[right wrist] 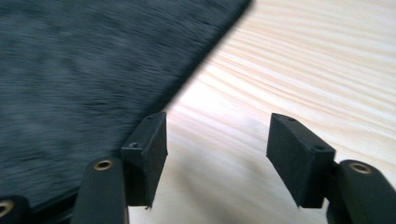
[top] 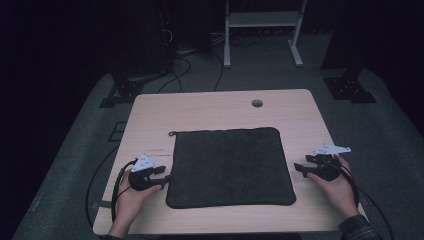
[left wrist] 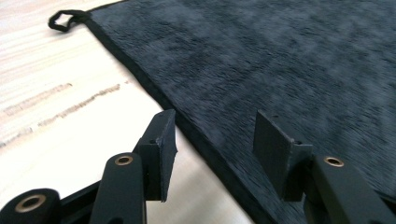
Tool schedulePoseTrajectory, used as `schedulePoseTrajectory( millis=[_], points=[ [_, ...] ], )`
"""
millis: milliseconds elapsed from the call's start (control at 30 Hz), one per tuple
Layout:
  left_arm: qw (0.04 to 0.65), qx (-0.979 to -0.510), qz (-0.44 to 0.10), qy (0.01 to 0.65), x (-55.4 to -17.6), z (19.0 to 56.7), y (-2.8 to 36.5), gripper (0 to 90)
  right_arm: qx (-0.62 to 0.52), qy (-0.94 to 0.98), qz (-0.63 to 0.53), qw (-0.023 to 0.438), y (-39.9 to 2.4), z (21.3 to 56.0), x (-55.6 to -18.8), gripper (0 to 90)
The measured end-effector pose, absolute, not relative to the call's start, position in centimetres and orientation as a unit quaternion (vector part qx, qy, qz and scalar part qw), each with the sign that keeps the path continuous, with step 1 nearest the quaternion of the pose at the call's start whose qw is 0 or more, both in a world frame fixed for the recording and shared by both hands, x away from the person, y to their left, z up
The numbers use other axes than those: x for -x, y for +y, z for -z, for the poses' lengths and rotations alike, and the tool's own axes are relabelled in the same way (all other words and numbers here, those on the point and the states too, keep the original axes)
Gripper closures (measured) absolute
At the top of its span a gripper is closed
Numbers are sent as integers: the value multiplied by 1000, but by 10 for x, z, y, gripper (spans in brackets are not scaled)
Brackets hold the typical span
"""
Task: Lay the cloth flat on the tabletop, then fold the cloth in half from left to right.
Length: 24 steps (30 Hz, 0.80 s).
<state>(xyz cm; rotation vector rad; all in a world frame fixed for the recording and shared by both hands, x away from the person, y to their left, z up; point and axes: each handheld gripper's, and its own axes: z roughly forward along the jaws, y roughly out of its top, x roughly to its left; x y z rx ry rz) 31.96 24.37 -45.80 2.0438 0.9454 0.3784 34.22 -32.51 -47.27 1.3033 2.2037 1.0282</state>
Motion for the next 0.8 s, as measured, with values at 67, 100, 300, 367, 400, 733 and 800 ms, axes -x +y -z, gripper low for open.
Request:
schedulePoseTrajectory(
  millis=[67,100,300,367,400,733,800],
  points=[
    [411,-814,-157,379,-325,459,241,500,-478,780,-356,193,-328,477,-347,384],
    [409,-814,-160,380,-328,460,240,494,-483,777,-357,187,-330,480,-350,383],
    [393,-811,-179,394,-344,462,234,473,-488,770,-354,209,-335,485,-355,290],
    [391,-810,-183,396,-348,464,232,473,-487,770,-352,215,-335,486,-356,265],
    [391,-809,-183,399,-350,464,231,473,-488,769,-351,215,-335,486,-356,262],
    [383,-804,-191,413,-368,473,223,466,-489,769,-351,215,-334,486,-356,255],
    [375,-805,-195,417,-370,475,222,467,-489,769,-351,215,-334,486,-356,255]
  ],
)
